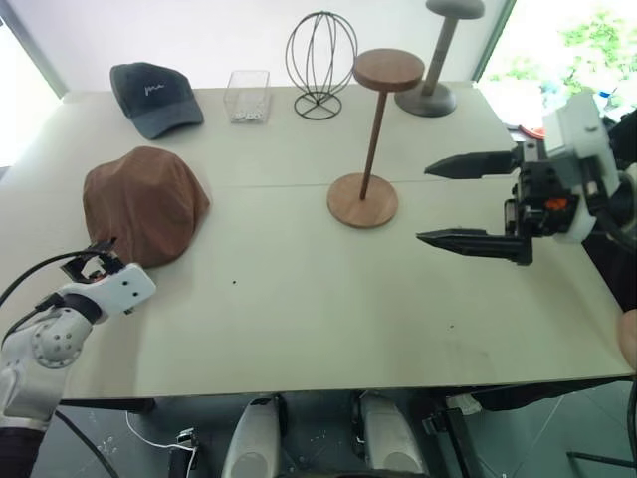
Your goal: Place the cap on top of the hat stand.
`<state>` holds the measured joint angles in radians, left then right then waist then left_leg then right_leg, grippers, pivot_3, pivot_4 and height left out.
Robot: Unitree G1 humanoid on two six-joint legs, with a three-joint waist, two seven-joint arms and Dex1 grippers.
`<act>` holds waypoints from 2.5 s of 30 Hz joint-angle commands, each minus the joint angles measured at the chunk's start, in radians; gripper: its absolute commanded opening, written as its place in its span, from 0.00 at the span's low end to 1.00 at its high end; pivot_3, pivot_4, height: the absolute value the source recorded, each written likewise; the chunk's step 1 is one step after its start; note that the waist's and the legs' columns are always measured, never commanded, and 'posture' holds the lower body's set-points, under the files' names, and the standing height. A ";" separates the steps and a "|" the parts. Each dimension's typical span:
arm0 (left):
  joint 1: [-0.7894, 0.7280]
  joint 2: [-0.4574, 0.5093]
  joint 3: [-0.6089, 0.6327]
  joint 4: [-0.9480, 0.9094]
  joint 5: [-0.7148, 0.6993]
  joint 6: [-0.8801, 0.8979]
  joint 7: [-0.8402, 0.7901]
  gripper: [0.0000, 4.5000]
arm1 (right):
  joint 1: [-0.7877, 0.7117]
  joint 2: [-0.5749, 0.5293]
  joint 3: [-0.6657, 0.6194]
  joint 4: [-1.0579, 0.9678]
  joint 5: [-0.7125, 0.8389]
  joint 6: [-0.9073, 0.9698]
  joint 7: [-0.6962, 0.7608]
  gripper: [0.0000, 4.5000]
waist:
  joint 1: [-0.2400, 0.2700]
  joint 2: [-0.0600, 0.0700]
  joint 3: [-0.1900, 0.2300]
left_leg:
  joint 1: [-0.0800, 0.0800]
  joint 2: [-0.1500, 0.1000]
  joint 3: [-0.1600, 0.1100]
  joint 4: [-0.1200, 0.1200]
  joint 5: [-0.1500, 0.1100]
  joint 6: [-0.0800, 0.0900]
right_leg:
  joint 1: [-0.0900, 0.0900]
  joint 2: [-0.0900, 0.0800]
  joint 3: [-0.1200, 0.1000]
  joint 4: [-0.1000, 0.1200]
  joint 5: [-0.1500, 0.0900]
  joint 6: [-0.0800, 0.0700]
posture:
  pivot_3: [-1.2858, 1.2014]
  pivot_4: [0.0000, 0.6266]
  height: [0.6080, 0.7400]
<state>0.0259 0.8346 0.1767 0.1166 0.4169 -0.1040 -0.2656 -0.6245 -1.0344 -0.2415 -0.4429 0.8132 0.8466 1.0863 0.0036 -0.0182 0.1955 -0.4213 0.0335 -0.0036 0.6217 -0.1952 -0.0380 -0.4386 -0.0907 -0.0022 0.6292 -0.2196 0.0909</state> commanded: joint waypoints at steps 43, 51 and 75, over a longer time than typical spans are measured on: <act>-0.586 0.138 -0.118 0.408 -0.005 -0.200 0.185 0.01 | -0.091 -0.042 -0.023 0.080 0.029 -0.068 -0.038 1.00 | 0.011 -0.003 0.000 | -0.005 0.001 0.000 0.005 0.000 0.000 | -0.001 0.001 0.000 0.000 0.000 0.000 | 0.52 0.24 1.00; -0.898 0.095 -0.126 0.267 -0.177 -0.179 -0.033 0.01 | -0.117 -0.127 -0.062 0.195 -0.041 -0.137 0.001 1.00 | 0.009 -0.003 0.001 | -0.006 0.000 0.000 0.007 0.000 0.000 | 0.000 0.001 0.000 -0.001 0.001 0.002 | 0.52 0.24 1.00; -1.221 -0.361 -0.413 0.427 -0.093 -0.449 -0.180 0.01 | -0.026 -0.124 -0.204 0.114 0.049 -0.044 -0.132 1.00 | 0.008 -0.003 0.001 | -0.006 0.000 -0.001 0.009 -0.001 0.002 | 0.001 0.003 0.001 0.000 0.003 0.008 | 0.52 0.24 1.00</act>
<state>-1.1872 0.4696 -0.2294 0.5524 0.3073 -0.5241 -0.4692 -0.6305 -1.1482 -0.4034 -0.3117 0.8479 0.8058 0.9668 0.0113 -0.0213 0.1963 -0.4275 0.0334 -0.0043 0.6309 -0.1957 -0.0363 -0.4379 -0.0881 -0.0007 0.6291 -0.2163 0.0985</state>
